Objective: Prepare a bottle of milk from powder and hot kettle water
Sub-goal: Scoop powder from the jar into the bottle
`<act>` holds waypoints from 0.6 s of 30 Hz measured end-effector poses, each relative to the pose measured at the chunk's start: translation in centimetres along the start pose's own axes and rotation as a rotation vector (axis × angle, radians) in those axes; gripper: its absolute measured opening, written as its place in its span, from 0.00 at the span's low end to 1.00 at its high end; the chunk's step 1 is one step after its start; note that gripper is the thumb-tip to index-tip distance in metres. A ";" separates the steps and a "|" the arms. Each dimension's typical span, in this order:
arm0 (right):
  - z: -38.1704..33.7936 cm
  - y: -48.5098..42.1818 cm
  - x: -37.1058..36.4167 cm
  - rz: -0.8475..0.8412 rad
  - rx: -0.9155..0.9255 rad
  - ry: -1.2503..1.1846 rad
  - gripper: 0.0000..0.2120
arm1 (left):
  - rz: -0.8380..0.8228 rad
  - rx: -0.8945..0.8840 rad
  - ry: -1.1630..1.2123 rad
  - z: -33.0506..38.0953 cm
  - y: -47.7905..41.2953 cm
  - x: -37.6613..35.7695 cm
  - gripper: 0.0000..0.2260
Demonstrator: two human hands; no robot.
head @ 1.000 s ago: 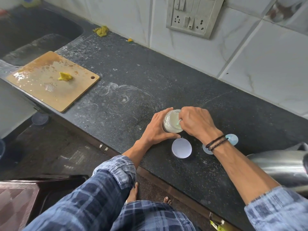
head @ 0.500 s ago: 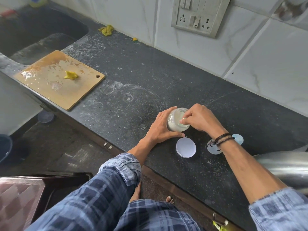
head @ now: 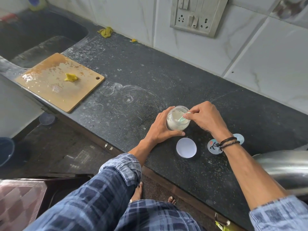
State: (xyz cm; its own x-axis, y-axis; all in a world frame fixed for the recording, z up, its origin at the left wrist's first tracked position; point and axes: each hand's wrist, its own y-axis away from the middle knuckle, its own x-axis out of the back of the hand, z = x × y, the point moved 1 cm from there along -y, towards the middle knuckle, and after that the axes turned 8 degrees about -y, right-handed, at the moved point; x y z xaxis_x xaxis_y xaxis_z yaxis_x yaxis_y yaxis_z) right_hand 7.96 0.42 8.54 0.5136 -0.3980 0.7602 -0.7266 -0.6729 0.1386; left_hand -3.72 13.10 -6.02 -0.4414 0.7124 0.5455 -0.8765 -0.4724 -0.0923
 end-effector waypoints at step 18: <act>0.2 1.6 -1.2 0.048 0.179 0.062 0.11 | 0.030 0.034 -0.029 0.0 0.0 -0.1 0.47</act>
State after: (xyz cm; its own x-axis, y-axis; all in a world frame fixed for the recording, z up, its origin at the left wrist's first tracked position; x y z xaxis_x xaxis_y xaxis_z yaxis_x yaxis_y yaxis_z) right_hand 6.24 -0.29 7.70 0.4470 -0.3973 0.8015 -0.6539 -0.7565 -0.0103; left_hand -3.72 13.04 -6.07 -0.4609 0.6825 0.5673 -0.8557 -0.5111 -0.0804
